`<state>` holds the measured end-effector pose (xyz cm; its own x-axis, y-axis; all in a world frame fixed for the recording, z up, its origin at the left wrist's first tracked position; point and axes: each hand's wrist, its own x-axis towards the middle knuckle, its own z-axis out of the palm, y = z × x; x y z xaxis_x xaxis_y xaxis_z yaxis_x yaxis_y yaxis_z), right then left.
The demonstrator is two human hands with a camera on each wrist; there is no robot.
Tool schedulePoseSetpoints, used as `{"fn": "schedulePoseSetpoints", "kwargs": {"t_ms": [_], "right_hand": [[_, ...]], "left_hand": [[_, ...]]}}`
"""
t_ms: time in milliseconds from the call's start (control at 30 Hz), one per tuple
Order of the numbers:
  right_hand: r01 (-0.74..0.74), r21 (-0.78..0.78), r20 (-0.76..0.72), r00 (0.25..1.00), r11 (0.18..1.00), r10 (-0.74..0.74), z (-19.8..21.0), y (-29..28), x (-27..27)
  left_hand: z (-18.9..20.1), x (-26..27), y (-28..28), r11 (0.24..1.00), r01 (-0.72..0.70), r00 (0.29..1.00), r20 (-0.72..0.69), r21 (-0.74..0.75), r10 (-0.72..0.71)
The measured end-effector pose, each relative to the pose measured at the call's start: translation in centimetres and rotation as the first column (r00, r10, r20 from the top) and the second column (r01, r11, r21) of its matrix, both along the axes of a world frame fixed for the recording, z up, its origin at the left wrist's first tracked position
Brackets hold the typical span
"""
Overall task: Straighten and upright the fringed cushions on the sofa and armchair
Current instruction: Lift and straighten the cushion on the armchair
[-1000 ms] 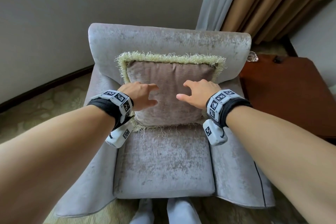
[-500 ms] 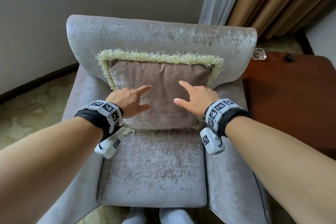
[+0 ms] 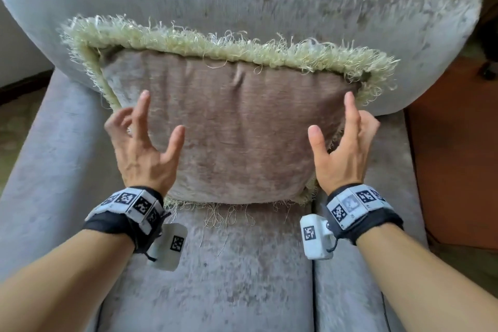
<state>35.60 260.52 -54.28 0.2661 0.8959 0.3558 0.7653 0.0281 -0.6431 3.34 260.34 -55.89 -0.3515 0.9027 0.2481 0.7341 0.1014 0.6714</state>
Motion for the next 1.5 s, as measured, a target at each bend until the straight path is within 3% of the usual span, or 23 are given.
{"fn": "schedulePoseSetpoints", "kwargs": {"t_ms": [167, 367, 533, 700, 800, 933, 1167, 1300, 1500], "right_hand": [[0.018, -0.004, -0.123, 0.992, 1.0, -0.018, -5.6, 1.5, -0.1], [-0.034, 0.078, -0.211, 0.976, 0.996, 0.05, -10.0, 1.9, -0.5], [-0.059, 0.117, -0.239, 0.967, 0.991, 0.086, -11.0, 1.5, -1.2], [-0.096, 0.216, -0.251, 0.956, 0.972, 0.15, -8.9, 1.5, -2.3], [-0.104, 0.217, -0.235, 0.96, 0.971, 0.155, -6.6, 0.8, -2.9], [-0.165, 0.229, -0.118, 0.973, 0.959, 0.196, -1.4, 0.9, -3.8], [-0.377, 0.053, 0.122, 0.922, 0.925, 0.368, 7.8, 5.0, -5.7], [-0.384, -0.029, 0.166, 0.909, 0.923, 0.383, 7.9, 6.8, -5.8], [-0.337, -0.035, 0.154, 0.928, 0.941, 0.339, 3.5, 7.1, -4.8]], "left_hand": [[-4.8, -0.6, 1.3, 0.997, -0.08, 0.962, 0.263, 0.018, 0.072], [-8.5, -2.0, 2.9, 0.993, 0.03, 0.941, 0.332, 0.113, -0.066], [-8.9, -1.5, 3.2, 0.996, 0.005, 0.935, 0.353, 0.088, -0.036], [-7.9, -1.0, 1.9, 0.987, -0.005, 0.916, 0.397, 0.162, -0.061], [-6.4, -0.4, 0.3, 0.992, -0.038, 0.892, 0.452, 0.121, -0.021], [-5.0, -0.1, -2.0, 0.992, -0.119, 0.842, 0.534, 0.037, 0.081], [-5.0, 1.8, -4.4, 0.947, -0.294, 0.704, 0.64, -0.133, 0.308], [-5.7, 4.0, -3.6, 0.919, -0.332, 0.656, 0.648, -0.213, 0.387], [-9.4, 4.7, -1.8, 0.895, -0.372, 0.625, 0.647, -0.244, 0.436]]}}
